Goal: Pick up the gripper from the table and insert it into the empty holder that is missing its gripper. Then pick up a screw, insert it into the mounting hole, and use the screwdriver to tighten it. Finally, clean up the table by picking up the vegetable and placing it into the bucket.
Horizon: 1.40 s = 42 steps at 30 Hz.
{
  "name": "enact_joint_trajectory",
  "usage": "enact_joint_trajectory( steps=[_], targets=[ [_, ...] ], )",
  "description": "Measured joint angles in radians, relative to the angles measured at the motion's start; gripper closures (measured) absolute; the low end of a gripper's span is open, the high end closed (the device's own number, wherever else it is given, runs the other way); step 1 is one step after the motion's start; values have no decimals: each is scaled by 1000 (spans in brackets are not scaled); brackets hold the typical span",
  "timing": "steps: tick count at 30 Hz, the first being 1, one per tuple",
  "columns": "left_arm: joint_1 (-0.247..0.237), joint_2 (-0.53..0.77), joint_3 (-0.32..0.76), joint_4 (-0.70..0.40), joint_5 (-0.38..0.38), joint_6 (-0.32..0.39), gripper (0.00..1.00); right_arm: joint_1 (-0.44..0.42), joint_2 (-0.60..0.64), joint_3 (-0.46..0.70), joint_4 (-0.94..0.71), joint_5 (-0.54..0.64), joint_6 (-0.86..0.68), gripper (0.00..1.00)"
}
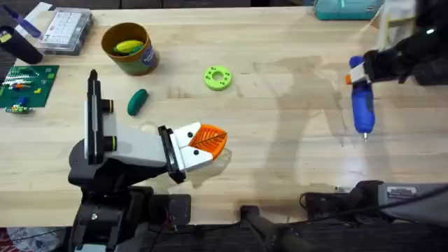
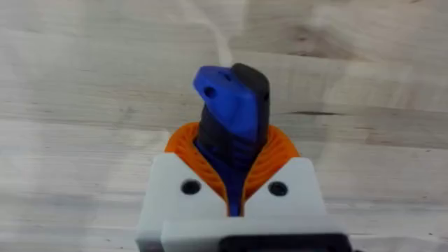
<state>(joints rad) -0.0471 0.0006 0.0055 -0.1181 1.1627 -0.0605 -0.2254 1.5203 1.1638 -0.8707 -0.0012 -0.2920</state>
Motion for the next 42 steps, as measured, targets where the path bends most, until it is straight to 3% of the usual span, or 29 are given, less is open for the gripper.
enact_joint_trajectory(
  steps=[10,23,33,42],
  targets=[
    [0,0,0,0,0,0,988,0,-181,97,-13,-36,-1,950],
    [0,0,0,0,0,0,988,7,-229,307,54,-310,1,950],
    [0,0,0,0,0,0,988,185,-244,406,101,-385,55,950],
    [0,0,0,0,0,0,988,333,-244,472,260,-394,158,950]
  ],
)
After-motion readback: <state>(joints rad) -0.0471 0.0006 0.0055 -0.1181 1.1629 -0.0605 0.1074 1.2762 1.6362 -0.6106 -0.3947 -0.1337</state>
